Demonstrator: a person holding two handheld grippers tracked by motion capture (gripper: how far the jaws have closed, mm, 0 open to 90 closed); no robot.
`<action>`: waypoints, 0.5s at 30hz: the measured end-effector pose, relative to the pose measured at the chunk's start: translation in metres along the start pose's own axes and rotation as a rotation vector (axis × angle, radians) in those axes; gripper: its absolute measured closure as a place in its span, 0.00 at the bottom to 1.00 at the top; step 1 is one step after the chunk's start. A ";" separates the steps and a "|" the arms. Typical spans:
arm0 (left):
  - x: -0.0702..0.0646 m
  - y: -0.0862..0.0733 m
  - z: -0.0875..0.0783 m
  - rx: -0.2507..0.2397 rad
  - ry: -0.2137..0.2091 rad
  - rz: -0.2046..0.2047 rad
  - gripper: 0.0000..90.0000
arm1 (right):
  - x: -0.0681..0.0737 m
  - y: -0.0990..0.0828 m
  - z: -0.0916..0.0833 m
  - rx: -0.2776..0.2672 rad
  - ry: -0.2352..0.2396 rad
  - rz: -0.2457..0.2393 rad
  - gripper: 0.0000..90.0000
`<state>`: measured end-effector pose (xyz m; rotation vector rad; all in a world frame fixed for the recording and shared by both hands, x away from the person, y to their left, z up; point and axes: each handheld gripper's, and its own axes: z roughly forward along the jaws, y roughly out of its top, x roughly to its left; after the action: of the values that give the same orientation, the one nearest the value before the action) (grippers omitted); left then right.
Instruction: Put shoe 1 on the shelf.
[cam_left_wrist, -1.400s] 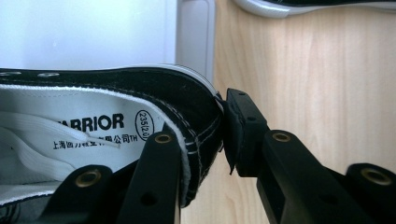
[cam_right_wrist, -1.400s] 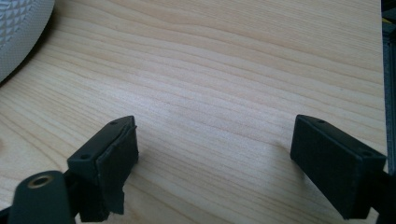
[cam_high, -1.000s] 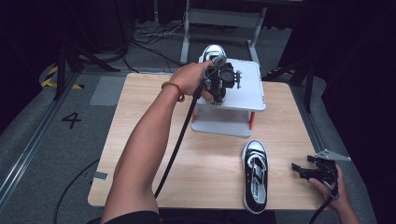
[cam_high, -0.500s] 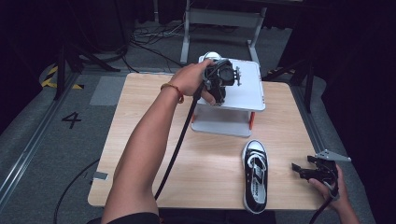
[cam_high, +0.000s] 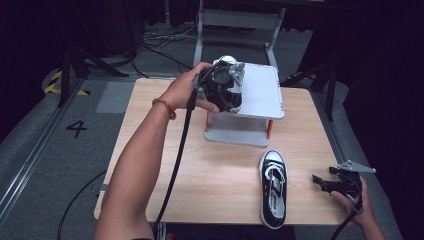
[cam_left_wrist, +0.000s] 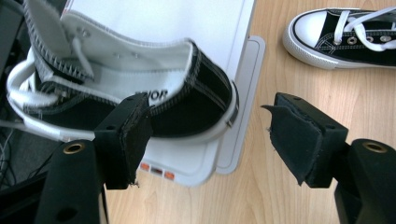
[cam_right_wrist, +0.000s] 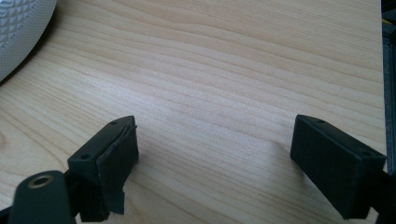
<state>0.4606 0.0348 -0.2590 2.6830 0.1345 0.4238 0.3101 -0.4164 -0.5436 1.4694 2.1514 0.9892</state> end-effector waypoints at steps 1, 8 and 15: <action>-0.003 -0.004 -0.003 -0.013 0.005 -0.006 0.31 | 0.000 0.000 0.000 0.000 0.000 0.000 0.17; -0.029 -0.042 -0.018 -0.071 0.017 -0.061 0.29 | 0.000 0.000 0.000 0.002 0.001 0.002 0.17; -0.060 -0.078 -0.012 -0.086 0.014 -0.098 0.27 | -0.001 0.000 0.000 0.001 0.003 -0.001 0.17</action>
<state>0.3978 0.1010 -0.2974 2.5768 0.2448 0.4092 0.3107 -0.4169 -0.5437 1.4683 2.1547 0.9912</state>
